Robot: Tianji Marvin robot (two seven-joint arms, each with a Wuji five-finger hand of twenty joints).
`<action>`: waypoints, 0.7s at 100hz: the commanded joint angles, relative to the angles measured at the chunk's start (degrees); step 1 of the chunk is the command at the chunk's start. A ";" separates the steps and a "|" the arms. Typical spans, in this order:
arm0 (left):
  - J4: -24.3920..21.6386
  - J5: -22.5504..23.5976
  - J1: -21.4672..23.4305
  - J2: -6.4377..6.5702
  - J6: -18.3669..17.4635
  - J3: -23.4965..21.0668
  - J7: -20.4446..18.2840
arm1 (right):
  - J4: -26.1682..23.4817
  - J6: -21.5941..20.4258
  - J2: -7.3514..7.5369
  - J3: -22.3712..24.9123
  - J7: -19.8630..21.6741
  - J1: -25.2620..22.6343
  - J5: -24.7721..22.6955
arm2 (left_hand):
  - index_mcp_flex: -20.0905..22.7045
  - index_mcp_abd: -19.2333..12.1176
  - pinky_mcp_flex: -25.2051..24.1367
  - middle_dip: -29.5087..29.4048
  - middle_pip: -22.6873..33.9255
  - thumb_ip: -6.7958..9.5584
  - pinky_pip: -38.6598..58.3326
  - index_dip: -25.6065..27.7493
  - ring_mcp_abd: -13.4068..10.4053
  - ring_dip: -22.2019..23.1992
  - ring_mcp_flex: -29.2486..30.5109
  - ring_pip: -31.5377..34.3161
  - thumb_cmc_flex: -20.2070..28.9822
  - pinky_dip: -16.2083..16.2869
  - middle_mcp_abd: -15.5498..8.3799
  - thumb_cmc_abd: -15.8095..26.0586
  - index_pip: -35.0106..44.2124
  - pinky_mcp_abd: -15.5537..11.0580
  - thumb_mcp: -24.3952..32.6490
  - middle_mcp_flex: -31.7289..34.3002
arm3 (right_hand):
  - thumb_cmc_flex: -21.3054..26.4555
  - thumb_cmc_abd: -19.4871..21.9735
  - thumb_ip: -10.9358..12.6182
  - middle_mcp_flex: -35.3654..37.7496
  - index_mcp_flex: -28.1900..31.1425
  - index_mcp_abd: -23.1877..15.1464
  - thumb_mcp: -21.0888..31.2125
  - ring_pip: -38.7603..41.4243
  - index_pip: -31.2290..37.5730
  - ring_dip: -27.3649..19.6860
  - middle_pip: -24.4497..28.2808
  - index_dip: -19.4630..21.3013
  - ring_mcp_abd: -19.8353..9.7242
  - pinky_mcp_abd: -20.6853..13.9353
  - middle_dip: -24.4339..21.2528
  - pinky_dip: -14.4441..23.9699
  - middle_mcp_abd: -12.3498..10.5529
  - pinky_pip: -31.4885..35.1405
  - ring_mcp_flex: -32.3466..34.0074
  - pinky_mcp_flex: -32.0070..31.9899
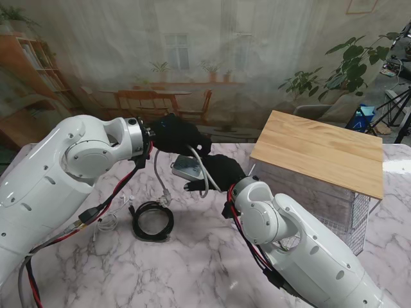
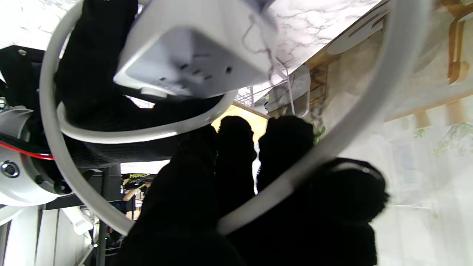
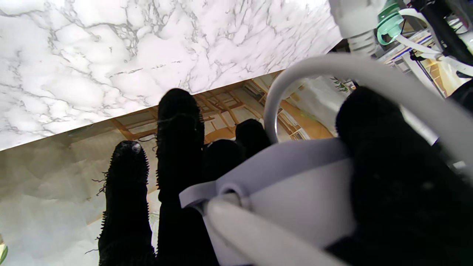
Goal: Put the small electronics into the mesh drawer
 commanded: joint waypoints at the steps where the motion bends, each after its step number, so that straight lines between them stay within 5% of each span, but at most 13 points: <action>1: -0.55 1.03 -1.52 -0.22 -0.70 1.20 -0.54 | -0.16 -0.96 -0.17 -0.53 0.32 -0.23 0.09 | 2.23 -2.43 2.12 0.82 1.72 1.61 2.56 -0.16 1.01 -0.30 2.50 4.14 2.19 -2.47 -0.78 -0.09 1.08 -0.60 2.02 1.96 | 11.99 12.58 -0.94 2.49 3.69 -10.93 11.76 4.40 2.55 0.01 3.52 -0.34 -1.60 0.62 0.28 -0.16 -0.02 0.62 1.79 -0.44; 10: 0.57 1.74 -3.59 -0.45 0.02 2.90 -0.45 | -0.84 -2.45 -0.04 -0.79 0.41 -0.82 -0.03 | 2.10 -2.72 2.12 0.84 1.73 1.61 2.62 -0.05 0.89 -0.35 2.45 4.15 2.03 -2.60 -1.01 -0.01 1.13 -0.71 2.10 1.84 | 11.93 12.60 -0.93 2.48 3.73 -11.10 11.74 4.39 2.57 0.00 3.52 -0.33 -1.66 0.62 0.29 -0.15 -0.03 0.64 1.77 -0.40; 16: 1.84 1.45 -4.89 -0.67 1.51 4.13 -0.54 | -1.44 -3.48 0.05 -0.74 0.40 -1.44 -0.09 | 1.97 -2.75 1.88 0.98 1.78 1.54 2.64 0.05 0.88 -0.39 2.23 4.16 2.08 -2.83 1.87 0.16 1.12 -0.74 2.22 1.31 | 11.93 12.58 -0.91 2.48 3.71 -11.03 11.75 4.36 2.55 -0.02 3.51 -0.35 -1.70 0.59 0.29 -0.16 -0.05 0.61 1.82 -0.43; 70: 13.17 0.75 -12.97 -2.04 6.40 15.32 0.80 | -5.40 -10.23 0.61 1.15 0.47 -6.22 1.77 | 0.92 -4.21 0.42 1.79 2.41 1.01 2.98 0.91 0.91 0.12 0.91 4.61 2.18 -2.78 0.74 1.66 1.19 -0.46 1.19 0.39 | 12.00 12.51 -1.01 2.48 3.81 -10.91 11.88 4.19 2.58 -0.10 3.50 -0.36 -1.71 0.91 0.30 -0.34 -0.05 0.25 1.86 -0.51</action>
